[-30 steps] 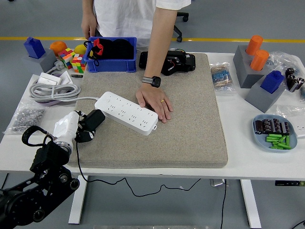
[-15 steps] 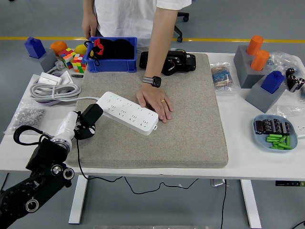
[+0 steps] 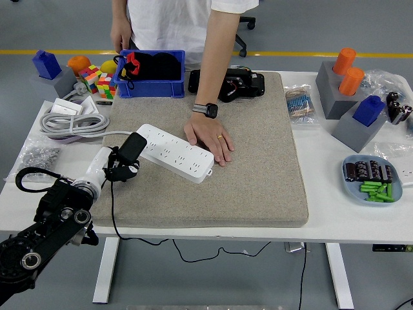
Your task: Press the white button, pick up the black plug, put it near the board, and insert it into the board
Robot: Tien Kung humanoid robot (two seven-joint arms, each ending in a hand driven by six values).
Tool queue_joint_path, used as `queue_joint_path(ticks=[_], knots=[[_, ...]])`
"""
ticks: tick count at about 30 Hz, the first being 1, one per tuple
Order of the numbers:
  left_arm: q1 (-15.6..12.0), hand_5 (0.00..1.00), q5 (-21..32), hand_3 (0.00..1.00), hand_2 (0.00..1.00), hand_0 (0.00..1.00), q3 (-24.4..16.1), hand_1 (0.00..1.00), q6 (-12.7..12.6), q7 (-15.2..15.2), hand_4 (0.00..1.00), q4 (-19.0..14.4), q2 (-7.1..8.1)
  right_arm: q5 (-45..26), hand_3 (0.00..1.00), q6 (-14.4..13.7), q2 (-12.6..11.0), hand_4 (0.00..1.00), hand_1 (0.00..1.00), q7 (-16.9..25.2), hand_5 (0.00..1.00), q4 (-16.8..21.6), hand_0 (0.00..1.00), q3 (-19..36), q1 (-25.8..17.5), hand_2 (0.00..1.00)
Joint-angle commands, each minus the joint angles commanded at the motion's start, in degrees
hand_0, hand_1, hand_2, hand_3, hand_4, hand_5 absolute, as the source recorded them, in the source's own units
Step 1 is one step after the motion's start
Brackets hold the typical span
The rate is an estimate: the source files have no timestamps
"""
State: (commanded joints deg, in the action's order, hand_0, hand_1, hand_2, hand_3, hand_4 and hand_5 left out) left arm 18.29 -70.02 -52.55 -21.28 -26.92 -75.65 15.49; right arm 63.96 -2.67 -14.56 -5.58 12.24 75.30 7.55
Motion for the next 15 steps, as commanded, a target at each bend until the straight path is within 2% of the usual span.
queue_joint_path(ticks=[8, 15], knots=[[2.36, 0.002, 13.79, 0.545, 0.318, 0.248, 0.33, 0.306, 4.75, 2.07, 0.497, 2.92, 0.45, -0.01, 0.582, 0.01, -0.05, 0.654, 0.589, 0.00, 0.389, 0.00, 0.616, -0.13, 0.10, 0.584], [3.93, 0.002, 18.29, 0.546, 0.322, 0.247, 0.28, 0.313, 6.66, 2.99, 0.498, 3.98, 0.46, -0.08, 0.583, 0.01, -0.08, 0.654, 0.589, 0.01, 0.390, 0.01, 0.616, -0.41, 0.15, 0.584]])
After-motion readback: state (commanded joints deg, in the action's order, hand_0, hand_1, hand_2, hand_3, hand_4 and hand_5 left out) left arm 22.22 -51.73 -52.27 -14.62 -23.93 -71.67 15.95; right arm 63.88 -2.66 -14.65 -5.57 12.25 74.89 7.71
